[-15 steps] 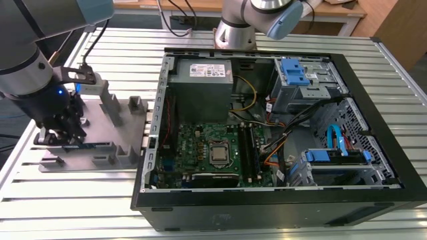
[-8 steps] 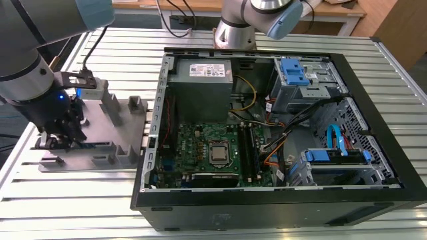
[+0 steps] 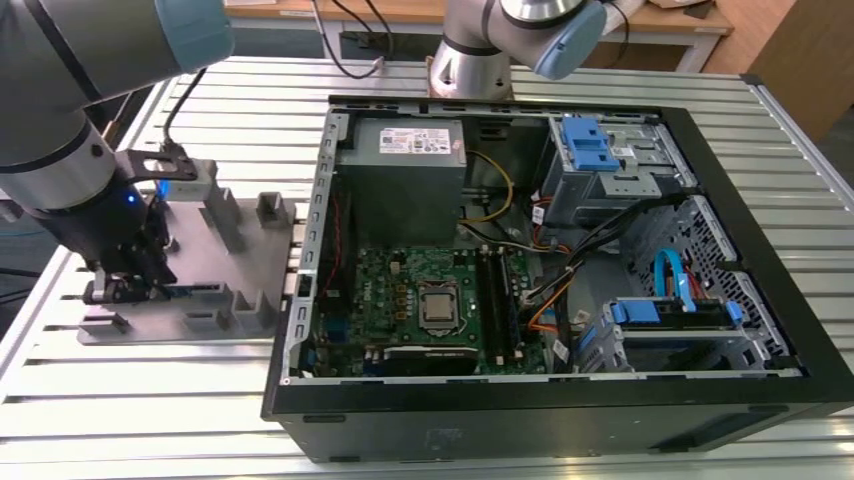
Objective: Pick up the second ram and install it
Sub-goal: 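Pick up the second ram and move it above second insertion slot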
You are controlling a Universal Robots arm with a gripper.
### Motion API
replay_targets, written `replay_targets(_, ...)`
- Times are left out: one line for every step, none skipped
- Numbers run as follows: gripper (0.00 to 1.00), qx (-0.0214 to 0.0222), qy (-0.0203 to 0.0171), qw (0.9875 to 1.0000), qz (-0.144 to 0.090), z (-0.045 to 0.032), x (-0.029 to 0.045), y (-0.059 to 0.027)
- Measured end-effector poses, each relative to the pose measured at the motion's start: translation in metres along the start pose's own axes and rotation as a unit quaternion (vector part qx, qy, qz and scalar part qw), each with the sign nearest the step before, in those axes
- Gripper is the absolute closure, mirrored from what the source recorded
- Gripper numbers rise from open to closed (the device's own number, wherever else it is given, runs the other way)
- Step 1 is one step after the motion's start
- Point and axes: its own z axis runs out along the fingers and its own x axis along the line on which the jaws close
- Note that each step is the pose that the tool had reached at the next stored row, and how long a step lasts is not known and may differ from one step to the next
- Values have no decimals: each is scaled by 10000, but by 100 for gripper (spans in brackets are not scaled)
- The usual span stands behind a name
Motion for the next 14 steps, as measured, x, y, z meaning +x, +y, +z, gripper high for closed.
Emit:
replay_targets(70,0,0,10000,0,5,-10,0)
replay_targets(70,1,0,10000,0,14,-18,0)
replay_targets(70,1,-2,10000,-1,26,-22,0)
replay_targets(70,1,-3,10000,-4,36,-24,1)
replay_targets(70,0,-4,10000,-8,42,-24,4)
replay_targets(70,0,-4,10000,-9,47,-24,5)
replay_targets(70,0,-4,10000,-11,47,-24,5)
replay_targets(70,-1,-3,10000,-10,48,-25,5)
replay_targets(70,0,-4,10000,-11,49,-25,5)
replay_targets(70,0,-4,10000,-11,50,-25,5)
replay_targets(70,0,-4,10000,-11,50,-24,5)
replay_targets(70,0,-4,10000,-11,51,-25,5)
replay_targets(72,0,-4,10000,-11,51,-25,5)
replay_targets(72,0,-4,10000,-11,52,-25,5)
